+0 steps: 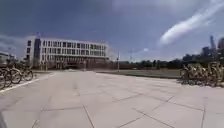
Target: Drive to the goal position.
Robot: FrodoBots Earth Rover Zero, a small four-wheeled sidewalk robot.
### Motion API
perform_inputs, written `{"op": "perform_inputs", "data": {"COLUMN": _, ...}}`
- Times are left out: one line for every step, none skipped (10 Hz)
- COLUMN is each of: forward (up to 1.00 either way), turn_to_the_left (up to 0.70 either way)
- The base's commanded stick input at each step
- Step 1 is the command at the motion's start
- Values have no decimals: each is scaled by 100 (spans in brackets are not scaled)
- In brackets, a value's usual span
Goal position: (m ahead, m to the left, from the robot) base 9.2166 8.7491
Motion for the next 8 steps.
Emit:
{"op": "perform_inputs", "data": {"forward": 70, "turn_to_the_left": -36}}
{"op": "perform_inputs", "data": {"forward": 70, "turn_to_the_left": -36}}
{"op": "perform_inputs", "data": {"forward": 70, "turn_to_the_left": -36}}
{"op": "perform_inputs", "data": {"forward": 70, "turn_to_the_left": -36}}
{"op": "perform_inputs", "data": {"forward": 70, "turn_to_the_left": -36}}
{"op": "perform_inputs", "data": {"forward": 70, "turn_to_the_left": -36}}
{"op": "perform_inputs", "data": {"forward": 70, "turn_to_the_left": -36}}
{"op": "perform_inputs", "data": {"forward": 70, "turn_to_the_left": -29}}
